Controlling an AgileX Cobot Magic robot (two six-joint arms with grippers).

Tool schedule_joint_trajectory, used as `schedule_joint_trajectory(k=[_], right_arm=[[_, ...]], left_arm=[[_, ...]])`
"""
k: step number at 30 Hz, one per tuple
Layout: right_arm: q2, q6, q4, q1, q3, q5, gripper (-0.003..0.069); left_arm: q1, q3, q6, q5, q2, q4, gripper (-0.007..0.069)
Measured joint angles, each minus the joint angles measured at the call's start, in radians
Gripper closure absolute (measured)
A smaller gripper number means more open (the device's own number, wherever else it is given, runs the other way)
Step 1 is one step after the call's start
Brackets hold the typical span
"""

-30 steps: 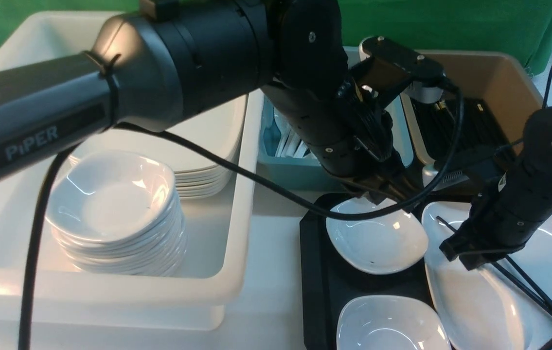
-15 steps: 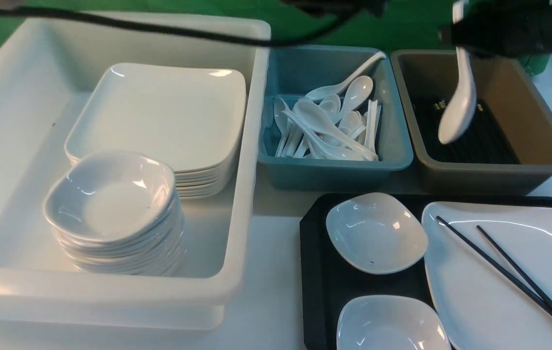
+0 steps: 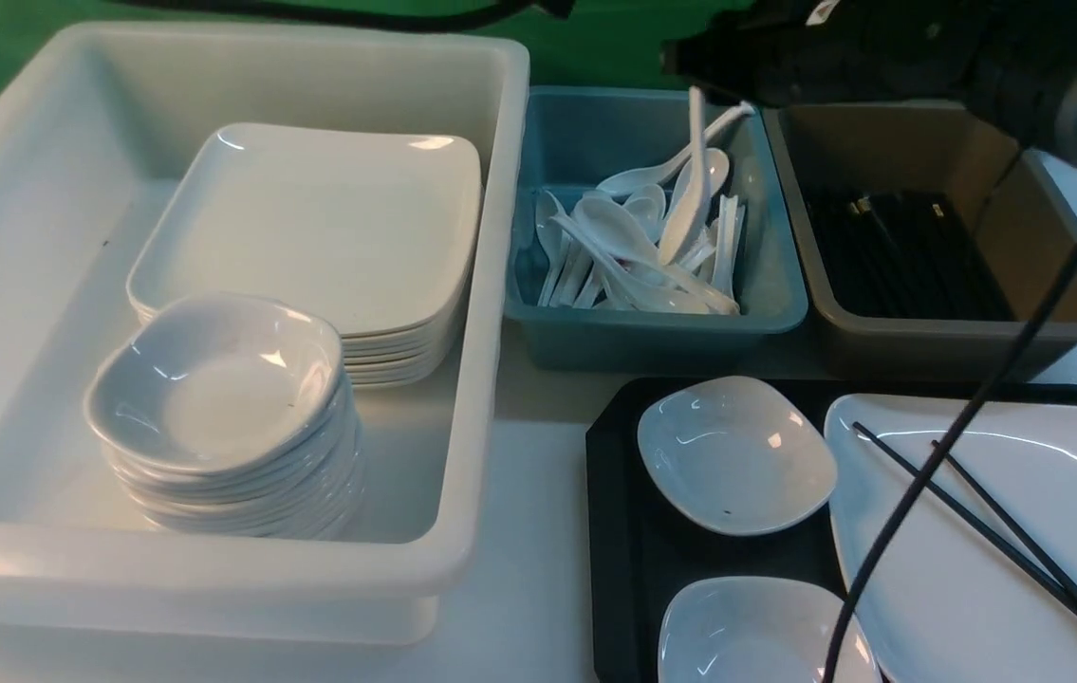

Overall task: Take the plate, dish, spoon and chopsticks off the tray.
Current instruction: Use the right arm to grab a pair of chopsticks from the plate

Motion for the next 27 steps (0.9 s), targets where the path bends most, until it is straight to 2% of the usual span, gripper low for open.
schedule_joint_trajectory(k=[2,4,6,7,10,11,13,15,18,21,26,27], right_arm=[[0.004,-0.003,0.001,0.002,-0.014,0.085,0.0205],[-0.005,-0.015,-0.008,0.0,-0.025,0.178,0.0148],[-0.026,-0.026,-0.026,-0.004,-0.03,0.282,0.0132],[-0.06,-0.031,-0.058,-0.01,-0.033,0.406,0.0147],[-0.152,-0.045,-0.148,-0.036,-0.037,0.667,0.0302],[-0.181,-0.052,-0.173,-0.05,-0.037,0.769,0.0404],[-0.228,-0.055,-0.199,-0.085,-0.026,0.893,0.055],[-0.273,-0.058,-0.205,-0.124,0.025,0.925,0.0603],[-0.321,-0.066,-0.214,-0.168,0.155,0.925,0.0616],[-0.352,-0.077,-0.233,-0.215,0.315,0.923,0.0555],[-0.361,-0.08,-0.272,-0.261,0.552,0.843,0.0258],[-0.361,-0.08,-0.275,-0.261,0.575,0.82,0.0226]], left_arm=[[0.0,0.0,0.024,0.044,0.0,-0.02,0.0624],[0.001,0.0,0.055,0.07,0.0,-0.04,0.0624],[0.001,0.0,0.084,0.095,0.0,-0.072,0.0623],[0.001,0.0,0.119,0.117,0.0,-0.102,0.0623],[-0.012,0.0,0.182,0.168,0.008,-0.158,0.0623],[-0.028,-0.001,0.201,0.193,0.018,-0.166,0.0623],[-0.071,0.001,0.209,0.209,0.039,-0.165,0.0623],[-0.121,0.008,0.209,0.214,0.067,-0.164,0.0623],[-0.198,0.02,0.209,0.215,0.114,-0.165,0.0623],[-0.26,0.021,0.209,0.217,0.17,-0.168,0.0623],[-0.332,0.021,0.209,0.221,0.258,-0.185,0.0623],[-0.337,0.021,0.209,0.221,0.266,-0.186,0.0623]])
